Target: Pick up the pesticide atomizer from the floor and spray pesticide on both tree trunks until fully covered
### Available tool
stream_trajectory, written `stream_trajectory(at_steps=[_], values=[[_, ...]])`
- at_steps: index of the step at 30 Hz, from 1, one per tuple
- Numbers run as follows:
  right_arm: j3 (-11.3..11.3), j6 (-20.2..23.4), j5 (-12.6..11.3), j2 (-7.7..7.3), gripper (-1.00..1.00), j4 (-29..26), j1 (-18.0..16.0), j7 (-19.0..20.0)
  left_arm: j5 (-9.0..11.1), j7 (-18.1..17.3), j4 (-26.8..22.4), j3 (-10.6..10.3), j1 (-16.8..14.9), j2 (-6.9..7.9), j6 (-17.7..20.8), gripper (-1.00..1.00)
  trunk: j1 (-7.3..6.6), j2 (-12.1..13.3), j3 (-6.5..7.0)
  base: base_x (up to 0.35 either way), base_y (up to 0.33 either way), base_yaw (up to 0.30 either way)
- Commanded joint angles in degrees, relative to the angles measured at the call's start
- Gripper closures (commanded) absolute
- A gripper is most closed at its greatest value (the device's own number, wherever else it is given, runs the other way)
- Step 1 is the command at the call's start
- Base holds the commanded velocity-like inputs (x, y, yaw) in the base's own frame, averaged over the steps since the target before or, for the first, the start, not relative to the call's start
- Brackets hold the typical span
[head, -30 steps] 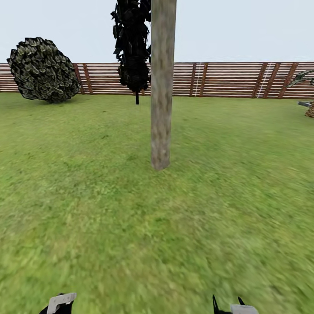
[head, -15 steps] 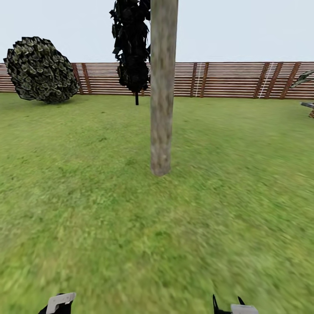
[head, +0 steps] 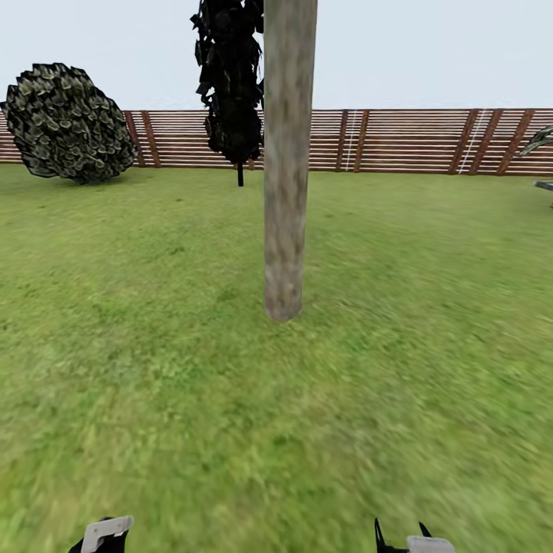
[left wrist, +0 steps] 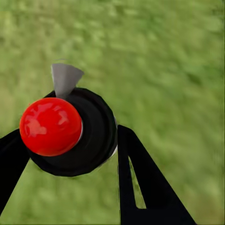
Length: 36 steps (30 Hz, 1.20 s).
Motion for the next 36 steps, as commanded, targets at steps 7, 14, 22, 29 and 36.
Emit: stream_trajectory(at_steps=[7, 14, 22, 29, 36], values=[[0.1, -0.1, 0.1, 0.0, -1.0, 0.0, 0.0, -0.2, -0.6, -0.3, 0.1, 0.5, -0.1, -0.04, -0.2, 1.0, 0.03, 0.0, -0.05, 0.34, 0.0, -0.102], [0.1, -0.1, 0.2, 0.0, -1.0, 0.0, 0.0, -0.2, -0.5, -0.3, 0.1, 0.5, -0.1, -0.01, -0.2, 1.0, 0.03, 0.0, -0.05, 0.34, 0.0, -0.069], [0.1, -0.1, 0.2, 0.0, -1.0, 0.1, 0.0, -0.2, -0.4, -0.3, 0.1, 0.5, -0.1, 0.04, -0.3, 1.0, 0.03, 0.0, -0.05, 0.34, 0.0, -0.002], [0.1, -0.1, 0.2, 0.08, -1.0, 0.1, 0.0, -0.2, -0.5, -0.3, 0.1, 0.5, -0.1, 0.04, -0.3, 1.0, 0.03, 0.0, -0.05, 0.34, -0.017, 0.0], [0.0, -0.1, 0.2, 0.07, -1.0, 0.1, 0.0, -0.2, -0.4, -0.3, -0.1, 0.6, -0.1, 0.18, -0.3, 1.0, 0.03, 0.0, -0.05, 0.304, -0.127, 0.0]])
